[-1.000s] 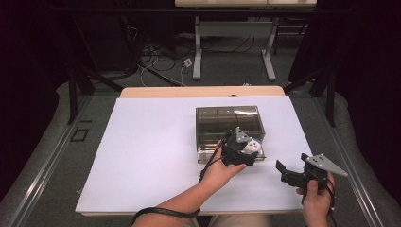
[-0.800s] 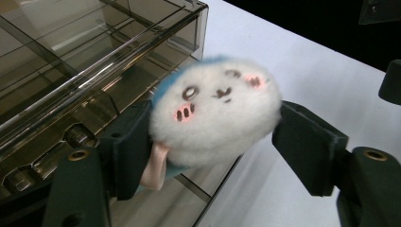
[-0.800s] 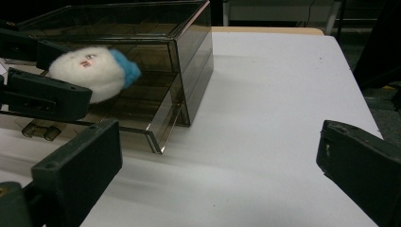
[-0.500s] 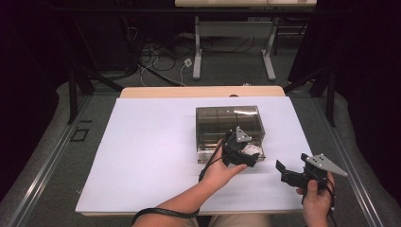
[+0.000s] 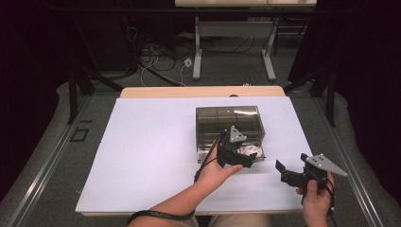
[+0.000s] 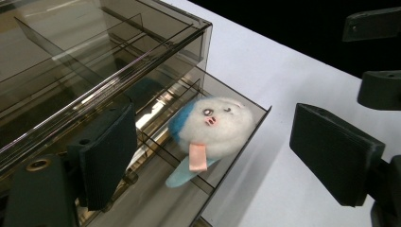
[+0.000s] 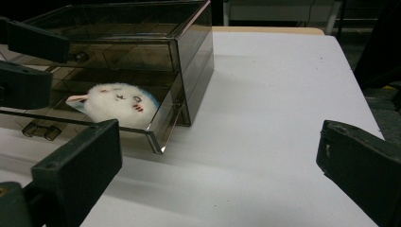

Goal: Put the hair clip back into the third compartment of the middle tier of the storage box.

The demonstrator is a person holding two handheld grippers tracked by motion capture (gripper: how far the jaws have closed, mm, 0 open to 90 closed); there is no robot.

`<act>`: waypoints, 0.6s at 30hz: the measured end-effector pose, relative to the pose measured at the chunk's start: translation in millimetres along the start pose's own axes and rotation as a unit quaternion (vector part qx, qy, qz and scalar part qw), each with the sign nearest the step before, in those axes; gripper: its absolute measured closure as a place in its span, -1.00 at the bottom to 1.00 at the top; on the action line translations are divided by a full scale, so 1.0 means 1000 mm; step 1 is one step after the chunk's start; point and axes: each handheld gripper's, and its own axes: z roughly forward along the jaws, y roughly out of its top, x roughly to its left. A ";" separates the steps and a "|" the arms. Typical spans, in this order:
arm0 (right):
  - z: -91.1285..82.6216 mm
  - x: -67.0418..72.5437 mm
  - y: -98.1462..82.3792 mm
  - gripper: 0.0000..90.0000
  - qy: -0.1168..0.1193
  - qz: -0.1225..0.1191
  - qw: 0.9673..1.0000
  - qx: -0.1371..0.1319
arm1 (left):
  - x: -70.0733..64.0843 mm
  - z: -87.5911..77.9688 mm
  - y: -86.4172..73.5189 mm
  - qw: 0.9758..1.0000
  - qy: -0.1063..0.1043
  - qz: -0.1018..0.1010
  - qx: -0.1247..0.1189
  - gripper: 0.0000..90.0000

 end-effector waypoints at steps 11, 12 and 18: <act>0.000 0.000 0.000 -0.99 0.000 0.000 1.000 0.000 | 0.005 -0.023 -0.003 1.000 0.000 0.007 -0.011 -0.79; 0.000 0.000 0.000 -0.99 0.000 0.002 1.000 -0.001 | 0.007 -0.025 -0.004 1.000 0.003 0.009 -0.015 -0.80; 0.000 0.001 0.000 -0.99 0.002 0.003 1.000 0.000 | 0.019 -0.044 -0.008 1.000 0.003 -0.005 -0.019 -0.89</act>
